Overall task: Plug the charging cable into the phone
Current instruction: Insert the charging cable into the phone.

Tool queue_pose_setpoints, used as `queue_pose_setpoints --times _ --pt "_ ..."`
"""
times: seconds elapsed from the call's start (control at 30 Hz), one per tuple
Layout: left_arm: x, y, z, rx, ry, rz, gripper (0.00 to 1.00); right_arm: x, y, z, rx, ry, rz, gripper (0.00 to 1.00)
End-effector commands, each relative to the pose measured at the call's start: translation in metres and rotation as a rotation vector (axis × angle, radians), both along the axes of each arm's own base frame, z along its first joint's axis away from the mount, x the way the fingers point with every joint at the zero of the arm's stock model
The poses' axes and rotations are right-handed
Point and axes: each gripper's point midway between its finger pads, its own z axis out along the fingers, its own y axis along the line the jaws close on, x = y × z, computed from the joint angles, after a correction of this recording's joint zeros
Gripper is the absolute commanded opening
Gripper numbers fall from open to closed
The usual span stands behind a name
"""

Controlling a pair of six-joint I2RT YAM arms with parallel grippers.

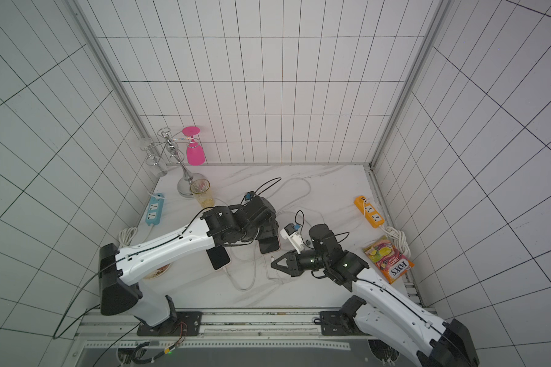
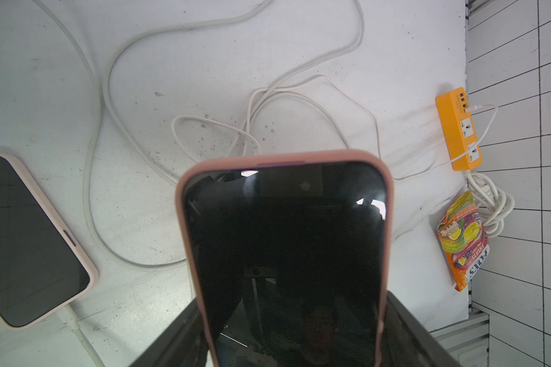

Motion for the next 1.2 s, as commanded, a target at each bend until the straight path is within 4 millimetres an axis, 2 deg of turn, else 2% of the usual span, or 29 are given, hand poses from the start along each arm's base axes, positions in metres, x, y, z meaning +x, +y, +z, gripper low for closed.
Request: queue_pose_setpoints --times 0.0,0.4,1.17 --pt "0.004 -0.006 0.028 -0.072 -0.054 0.0 0.0 0.001 0.0 0.001 0.008 -0.006 0.013 0.0" --pt "0.001 -0.002 0.028 -0.077 -0.05 0.002 0.0 0.012 0.001 0.003 0.026 0.0 -0.029 0.0" --pt "-0.002 -0.005 0.022 -0.09 -0.033 -0.004 0.0 0.016 0.005 0.0 0.029 0.012 -0.026 0.0"
